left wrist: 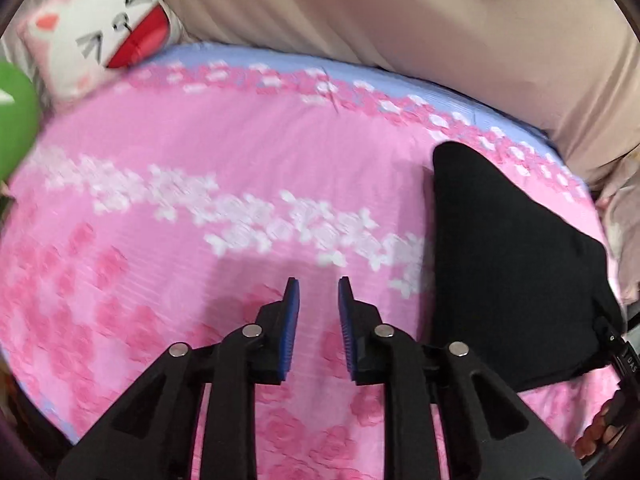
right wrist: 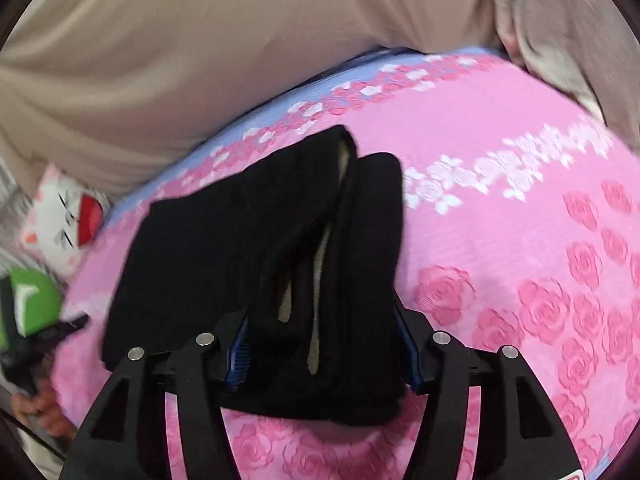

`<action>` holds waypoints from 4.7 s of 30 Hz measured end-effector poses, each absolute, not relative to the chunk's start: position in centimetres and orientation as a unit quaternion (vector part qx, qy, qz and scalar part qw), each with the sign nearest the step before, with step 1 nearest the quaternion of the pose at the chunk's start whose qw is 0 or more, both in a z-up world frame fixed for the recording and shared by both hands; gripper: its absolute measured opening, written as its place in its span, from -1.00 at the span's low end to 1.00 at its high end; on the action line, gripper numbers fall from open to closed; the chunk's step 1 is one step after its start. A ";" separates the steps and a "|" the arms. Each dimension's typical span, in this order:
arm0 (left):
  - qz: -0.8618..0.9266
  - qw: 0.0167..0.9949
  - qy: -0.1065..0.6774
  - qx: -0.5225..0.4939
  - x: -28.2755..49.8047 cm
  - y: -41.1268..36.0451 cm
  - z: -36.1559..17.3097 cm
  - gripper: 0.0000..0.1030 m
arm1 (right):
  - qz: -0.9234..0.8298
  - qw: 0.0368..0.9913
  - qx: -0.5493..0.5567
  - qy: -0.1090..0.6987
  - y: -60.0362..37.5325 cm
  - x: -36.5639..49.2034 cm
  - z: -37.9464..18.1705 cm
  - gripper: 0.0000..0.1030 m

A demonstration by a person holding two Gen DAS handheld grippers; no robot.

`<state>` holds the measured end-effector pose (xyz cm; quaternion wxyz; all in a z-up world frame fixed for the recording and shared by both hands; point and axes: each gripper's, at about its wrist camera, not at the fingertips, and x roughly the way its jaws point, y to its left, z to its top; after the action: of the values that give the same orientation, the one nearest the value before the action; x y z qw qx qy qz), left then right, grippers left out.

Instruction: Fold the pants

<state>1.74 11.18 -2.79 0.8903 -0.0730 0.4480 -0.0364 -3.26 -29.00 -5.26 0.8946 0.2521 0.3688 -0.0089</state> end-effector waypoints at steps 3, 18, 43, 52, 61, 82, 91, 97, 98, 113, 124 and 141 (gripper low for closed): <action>-0.119 0.878 0.447 -0.119 1.9 9.6 -3.0 0.72 | 0.002 0.890 0.275 0.363 -30.4 -4.0 -4.8 0.20; -0.234 0.847 0.446 -0.171 5.0 4.6 -2.2 -0.60 | 0.077 0.893 0.270 0.352 -27.4 -2.0 -3.1 -0.34; -0.016 0.921 0.388 0.018 1.3 5.8 -0.3 0.68 | 0.068 0.901 0.138 0.405 -21.7 5.4 -2.9 -0.15; -0.005 0.913 0.407 0.038 2.9 4.9 -2.1 0.75 | 0.064 0.937 0.136 0.317 -21.6 1.2 2.1 -0.92; 0.006 0.903 0.426 0.053 3.8 4.5 -3.8 0.78 | 0.013 0.937 0.134 0.321 -20.9 1.0 1.1 -0.80; 0.004 0.903 0.426 0.051 3.6 4.7 -3.2 0.87 | 0.024 0.913 0.114 0.390 -21.9 3.9 -2.3 -0.88; -0.088 0.905 0.409 0.081 -0.5 1.5 -1.7 0.88 | 0.091 0.913 0.140 0.373 -23.5 -6.5 -1.2 -0.13; -0.166 0.888 0.413 0.113 -3.2 -3.6 -2.5 0.89 | 0.120 0.898 0.169 0.388 -22.7 -4.6 -2.8 -0.56; -0.177 0.886 0.413 0.113 -3.5 -4.1 -2.6 0.89 | 0.125 0.898 0.174 0.384 -22.8 -4.5 -2.7 -0.59; -0.226 0.861 0.409 0.202 -5.8 -9.1 -5.2 0.91 | 0.177 0.855 0.237 0.425 -24.4 -3.1 -5.2 -0.07; -0.284 0.862 0.392 0.150 -3.8 -10.6 -4.2 0.17 | 0.234 0.859 0.241 0.388 -22.7 -0.9 0.0 -0.69; 0.011 0.946 0.303 -0.113 0.7 22.6 6.7 -0.77 | 0.117 0.910 0.075 0.390 -17.5 -3.5 0.1 0.21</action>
<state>0.66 22.61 6.71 0.9460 -0.1134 0.3034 0.0106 -3.49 -17.54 0.06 0.9102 0.0754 0.3900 0.1175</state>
